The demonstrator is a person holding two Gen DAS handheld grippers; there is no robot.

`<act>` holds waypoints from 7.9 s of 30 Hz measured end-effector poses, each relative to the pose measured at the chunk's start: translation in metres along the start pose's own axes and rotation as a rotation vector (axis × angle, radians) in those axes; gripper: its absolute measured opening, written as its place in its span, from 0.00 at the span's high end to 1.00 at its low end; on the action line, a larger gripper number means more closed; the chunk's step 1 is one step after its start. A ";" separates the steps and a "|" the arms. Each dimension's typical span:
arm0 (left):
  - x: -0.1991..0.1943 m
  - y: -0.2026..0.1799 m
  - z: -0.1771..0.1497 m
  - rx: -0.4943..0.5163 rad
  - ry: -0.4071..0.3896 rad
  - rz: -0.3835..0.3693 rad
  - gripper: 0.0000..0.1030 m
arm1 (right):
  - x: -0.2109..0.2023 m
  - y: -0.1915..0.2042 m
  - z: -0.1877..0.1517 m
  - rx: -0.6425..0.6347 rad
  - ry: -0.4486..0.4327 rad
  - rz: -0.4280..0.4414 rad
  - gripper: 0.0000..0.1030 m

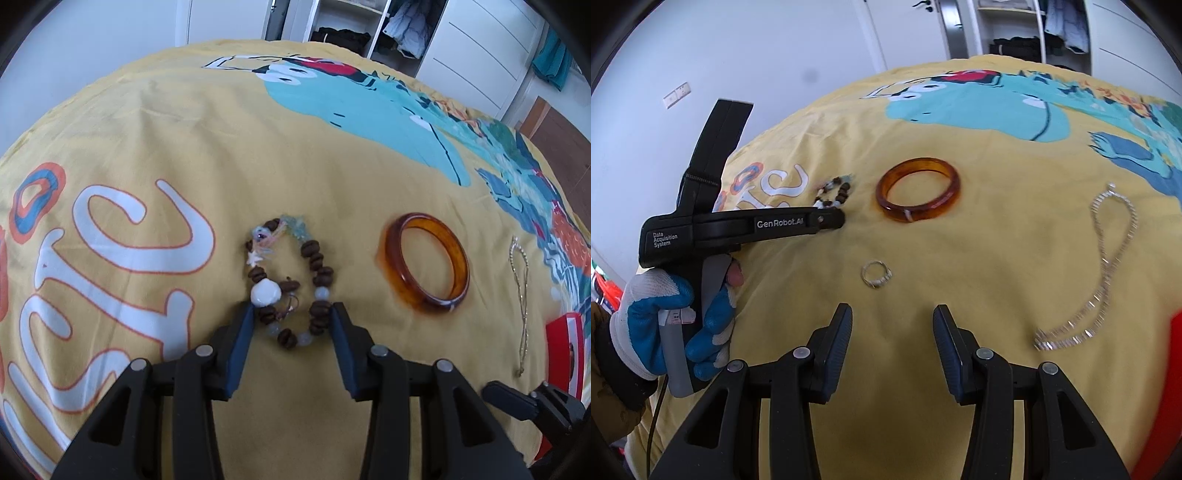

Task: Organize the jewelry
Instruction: 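Grasp the wooden-bead bracelet with the left tool while the right tool grasps the silver stone ring, then carry bracelet and ring into the red box and open both tools, then withdraw both tools from the box toward the amber bangle and rhinestone chain, then grasp the amber bangle with the left tool while the right tool grasps the rhinestone chain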

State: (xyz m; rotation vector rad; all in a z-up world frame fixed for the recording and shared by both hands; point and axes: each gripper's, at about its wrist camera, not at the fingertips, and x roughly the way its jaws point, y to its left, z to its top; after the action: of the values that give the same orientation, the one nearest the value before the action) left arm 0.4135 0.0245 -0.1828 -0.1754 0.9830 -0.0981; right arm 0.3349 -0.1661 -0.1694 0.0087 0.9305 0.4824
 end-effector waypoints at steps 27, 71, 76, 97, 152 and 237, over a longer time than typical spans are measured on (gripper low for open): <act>-0.031 0.004 -0.008 -0.023 -0.022 -0.041 0.87 | 0.006 0.022 0.013 -0.038 -0.010 -0.017 0.81; -0.141 -0.315 -0.090 0.363 -0.013 -0.360 0.88 | -0.246 -0.158 -0.114 0.233 -0.119 -0.343 0.81; -0.123 -0.346 -0.108 0.412 0.033 -0.350 0.88 | -0.237 -0.186 -0.130 0.266 -0.071 -0.339 0.81; -0.049 -0.363 -0.143 0.456 0.175 -0.232 0.88 | -0.195 -0.219 -0.152 0.248 0.101 -0.339 0.80; -0.218 -0.249 -0.155 0.391 0.014 -0.212 0.81 | -0.297 -0.094 -0.145 0.263 -0.056 -0.354 0.58; -0.103 -0.118 -0.070 0.219 -0.052 0.110 0.65 | -0.089 -0.077 -0.008 0.161 -0.006 -0.185 0.43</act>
State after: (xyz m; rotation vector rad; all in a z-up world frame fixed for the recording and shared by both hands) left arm 0.2979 -0.0819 -0.1142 0.0765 0.9207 -0.0995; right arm 0.3152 -0.2721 -0.1224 0.0691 0.9519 0.2353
